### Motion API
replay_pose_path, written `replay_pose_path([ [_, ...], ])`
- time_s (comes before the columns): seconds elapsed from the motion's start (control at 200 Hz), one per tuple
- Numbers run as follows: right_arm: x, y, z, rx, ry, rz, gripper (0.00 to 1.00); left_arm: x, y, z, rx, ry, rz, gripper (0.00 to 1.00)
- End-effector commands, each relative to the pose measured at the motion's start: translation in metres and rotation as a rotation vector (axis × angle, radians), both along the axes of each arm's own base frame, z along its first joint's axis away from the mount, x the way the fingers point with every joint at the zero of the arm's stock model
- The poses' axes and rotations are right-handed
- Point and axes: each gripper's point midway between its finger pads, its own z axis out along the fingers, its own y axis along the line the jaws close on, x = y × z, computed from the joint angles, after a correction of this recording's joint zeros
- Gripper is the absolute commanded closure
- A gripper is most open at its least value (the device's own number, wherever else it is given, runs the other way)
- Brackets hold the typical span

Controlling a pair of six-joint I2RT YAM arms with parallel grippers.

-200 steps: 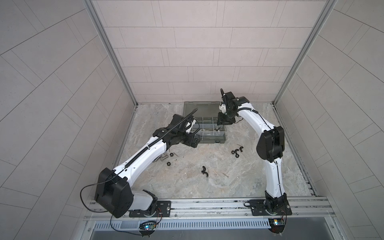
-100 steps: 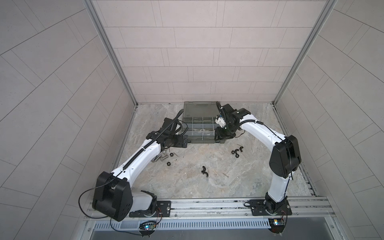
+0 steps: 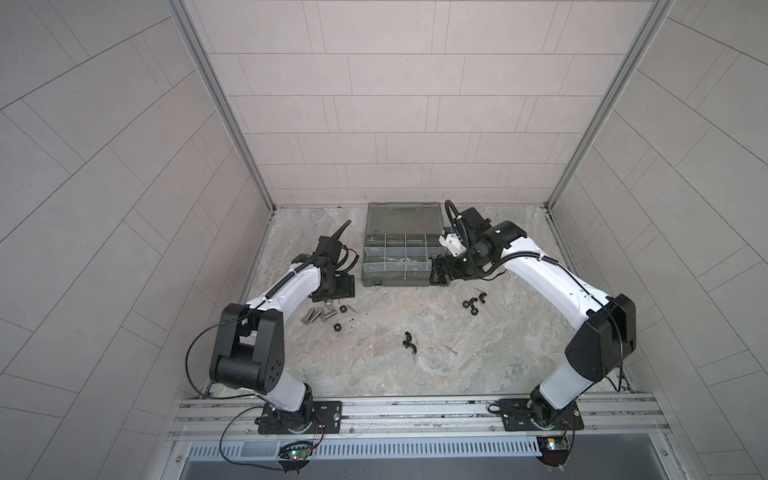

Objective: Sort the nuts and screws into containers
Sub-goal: 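Move the left gripper to the silver parts pile while the right gripper withdraws, then close the left gripper on a silver wing nut and lift it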

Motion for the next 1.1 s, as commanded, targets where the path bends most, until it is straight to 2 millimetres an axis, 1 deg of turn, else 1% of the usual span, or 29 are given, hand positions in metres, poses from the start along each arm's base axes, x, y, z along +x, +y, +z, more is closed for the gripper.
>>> replay_pose_path([
  [0.0, -0.012, -0.01, 0.009, -0.028, -0.019, 0.006, 0.01, -0.001, 0.015, 0.001, 0.073, 0.009, 0.021, 0.2],
  [0.16, -0.017, -0.012, 0.01, -0.025, -0.025, 0.015, 0.01, -0.007, 0.021, -0.008, 0.089, 0.024, 0.041, 0.23],
  [0.25, -0.018, -0.015, 0.01, -0.038, -0.029, 0.013, 0.01, -0.01, 0.022, -0.017, 0.085, 0.045, 0.049, 0.33],
  [0.3, -0.018, -0.016, 0.011, -0.044, -0.033, 0.017, 0.01, -0.011, 0.022, -0.021, 0.083, 0.055, 0.052, 0.37],
  [0.37, -0.018, -0.018, 0.012, -0.047, -0.039, 0.019, 0.01, -0.012, 0.025, -0.026, 0.086, 0.066, 0.062, 0.38],
  [0.635, -0.021, -0.02, 0.016, -0.049, -0.046, 0.031, 0.01, -0.015, 0.034, -0.033, 0.094, 0.082, 0.1, 0.38],
  [0.886, -0.021, -0.021, 0.018, -0.045, -0.058, 0.025, 0.01, -0.011, 0.041, -0.037, 0.095, 0.091, 0.122, 0.4],
  [1.006, -0.022, -0.019, 0.021, -0.026, -0.06, 0.033, 0.01, -0.009, 0.044, -0.039, 0.089, 0.098, 0.132, 0.42],
  [1.096, -0.023, -0.013, 0.029, 0.007, -0.066, 0.046, 0.01, -0.009, 0.043, -0.043, 0.079, 0.111, 0.133, 0.45],
])
